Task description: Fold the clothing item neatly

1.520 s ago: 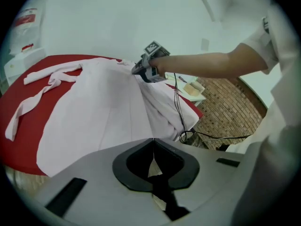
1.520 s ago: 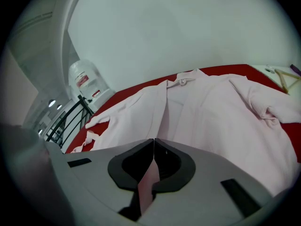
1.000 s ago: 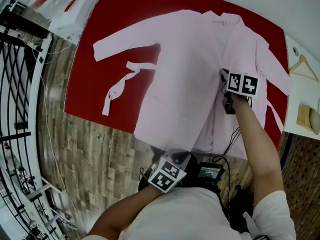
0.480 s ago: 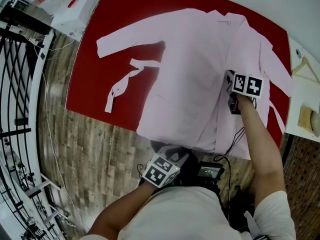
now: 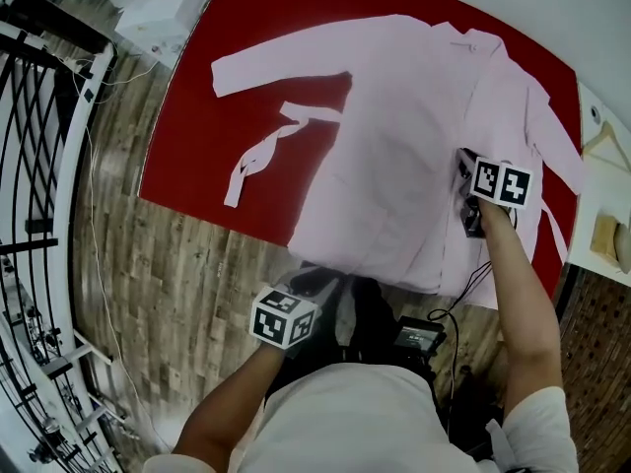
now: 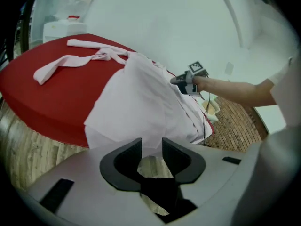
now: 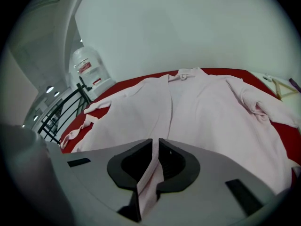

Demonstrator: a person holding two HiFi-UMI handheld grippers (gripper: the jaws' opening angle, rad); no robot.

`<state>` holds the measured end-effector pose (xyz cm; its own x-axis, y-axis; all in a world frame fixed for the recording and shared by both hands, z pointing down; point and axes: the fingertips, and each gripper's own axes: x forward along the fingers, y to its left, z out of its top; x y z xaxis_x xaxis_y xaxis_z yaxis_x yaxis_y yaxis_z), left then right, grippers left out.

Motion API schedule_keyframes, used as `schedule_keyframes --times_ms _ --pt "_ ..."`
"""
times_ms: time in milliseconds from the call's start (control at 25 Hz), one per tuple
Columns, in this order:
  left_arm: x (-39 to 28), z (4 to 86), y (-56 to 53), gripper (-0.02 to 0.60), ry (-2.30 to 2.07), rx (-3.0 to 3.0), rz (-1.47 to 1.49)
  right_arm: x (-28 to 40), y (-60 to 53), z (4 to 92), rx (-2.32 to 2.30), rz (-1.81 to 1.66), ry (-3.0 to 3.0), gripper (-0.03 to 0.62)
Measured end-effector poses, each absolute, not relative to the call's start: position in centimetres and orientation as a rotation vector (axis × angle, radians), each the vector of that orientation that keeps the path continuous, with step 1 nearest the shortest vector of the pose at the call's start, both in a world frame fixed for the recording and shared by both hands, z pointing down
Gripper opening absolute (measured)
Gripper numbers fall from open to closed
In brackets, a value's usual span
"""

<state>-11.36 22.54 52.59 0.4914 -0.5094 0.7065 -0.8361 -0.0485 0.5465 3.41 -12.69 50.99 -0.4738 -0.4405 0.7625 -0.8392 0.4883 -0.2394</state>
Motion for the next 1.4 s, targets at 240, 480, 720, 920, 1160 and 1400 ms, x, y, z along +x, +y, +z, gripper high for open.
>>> schedule_keyframes --times_ms 240,480,720,920,1160,1400 --pt "-16.6 54.0 23.6 0.134 -1.255 1.644 0.331 0.9 -9.7 49.6 0.987 0.747 -2.141 0.023" --pt "-19.8 56.8 25.1 0.177 -1.269 1.703 0.377 -2.5 -6.2 48.0 0.908 0.683 -2.184 0.023" --pt "-20.2 61.2 25.0 0.183 -1.142 1.884 0.534 -6.0 -1.7 48.7 0.741 0.604 -2.168 0.023" --pt "-19.1 63.5 24.3 0.183 -0.982 2.026 0.666 -6.3 -0.7 50.3 0.723 0.594 -2.104 0.023" --pt "-17.1 63.7 23.8 0.012 -0.879 2.080 0.644 -6.0 -0.3 51.7 0.729 0.580 -2.052 0.023" --pt "-17.2 61.6 28.0 0.008 -0.874 1.956 0.424 -6.4 -0.5 51.9 0.742 0.544 -2.039 0.023"
